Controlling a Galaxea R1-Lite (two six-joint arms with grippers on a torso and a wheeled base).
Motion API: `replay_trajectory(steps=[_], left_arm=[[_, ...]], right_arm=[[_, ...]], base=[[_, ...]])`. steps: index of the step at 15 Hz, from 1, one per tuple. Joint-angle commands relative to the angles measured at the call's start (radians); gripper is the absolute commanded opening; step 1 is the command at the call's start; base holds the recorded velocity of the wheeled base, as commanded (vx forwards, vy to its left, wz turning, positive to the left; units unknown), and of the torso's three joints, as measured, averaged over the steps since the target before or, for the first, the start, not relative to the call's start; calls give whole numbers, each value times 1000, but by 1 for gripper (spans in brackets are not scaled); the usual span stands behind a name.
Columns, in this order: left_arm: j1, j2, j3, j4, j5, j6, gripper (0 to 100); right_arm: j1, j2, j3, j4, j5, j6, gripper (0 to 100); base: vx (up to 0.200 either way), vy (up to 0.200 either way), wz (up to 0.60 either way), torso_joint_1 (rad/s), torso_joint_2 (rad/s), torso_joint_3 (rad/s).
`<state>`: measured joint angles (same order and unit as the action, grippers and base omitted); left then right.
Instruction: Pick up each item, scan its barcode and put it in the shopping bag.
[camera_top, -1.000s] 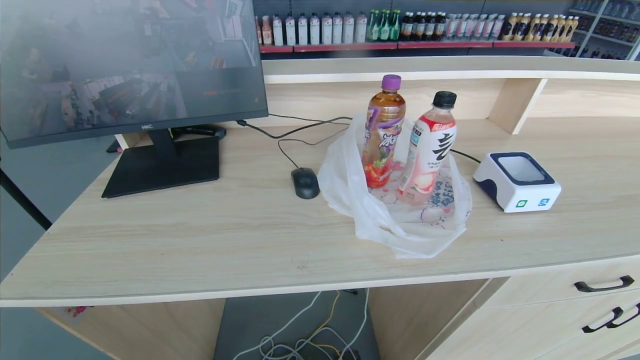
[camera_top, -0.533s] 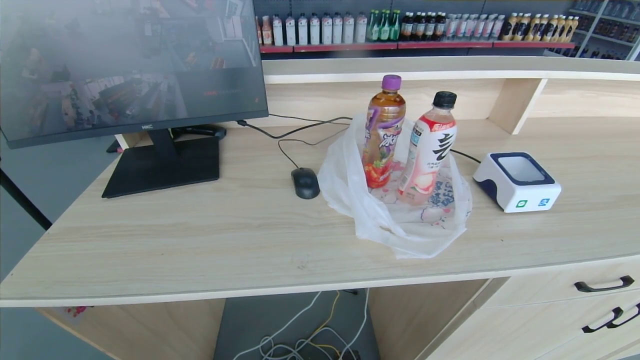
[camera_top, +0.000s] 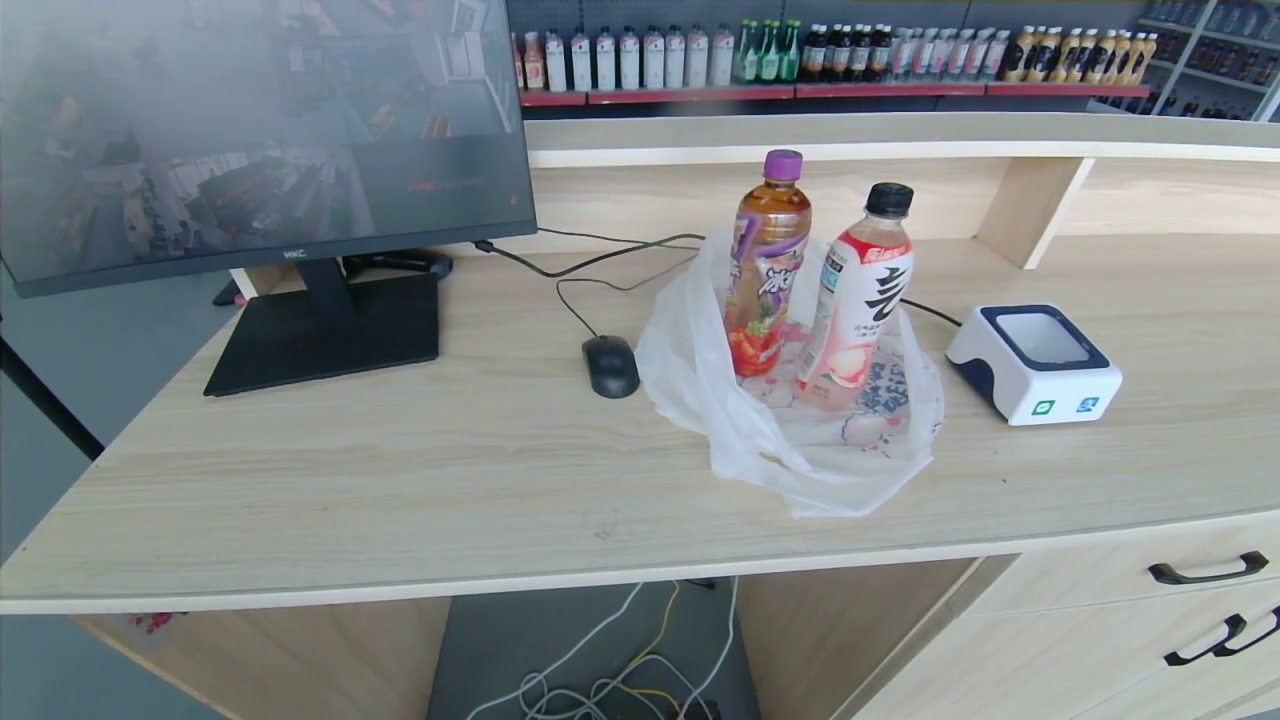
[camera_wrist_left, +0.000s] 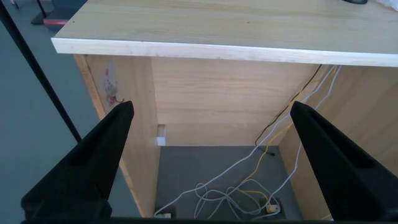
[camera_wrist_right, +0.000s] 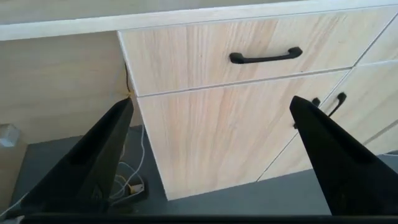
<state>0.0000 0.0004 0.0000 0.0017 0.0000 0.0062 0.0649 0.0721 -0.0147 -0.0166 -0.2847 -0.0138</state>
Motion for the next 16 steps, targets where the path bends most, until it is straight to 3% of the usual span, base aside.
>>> replay_trajectory(steps=[1, 5, 11, 14, 16], left_arm=[[0, 0, 0, 0, 0, 0, 100], [0, 1, 0, 0, 0, 0, 100], [0, 0, 0, 0, 0, 0, 100], [0, 0, 0, 0, 0, 0, 100], [0, 1, 0, 0, 0, 0, 100]], right_arm=[[-43, -26, 1, -2, 1, 0, 100], [-62, -72, 15, -23, 346, -17, 100], [-62, -72, 15, 20, 335, -38, 100], [-62, -72, 15, 21, 335, -37, 100], [-62, -72, 15, 20, 335, -37, 100]], base=[[0, 0, 0, 0, 0, 0], [0, 0, 0, 0, 0, 0], [0, 0, 0, 0, 0, 0], [-200, 0, 0, 1, 2, 2], [0, 0, 0, 0, 0, 0]])
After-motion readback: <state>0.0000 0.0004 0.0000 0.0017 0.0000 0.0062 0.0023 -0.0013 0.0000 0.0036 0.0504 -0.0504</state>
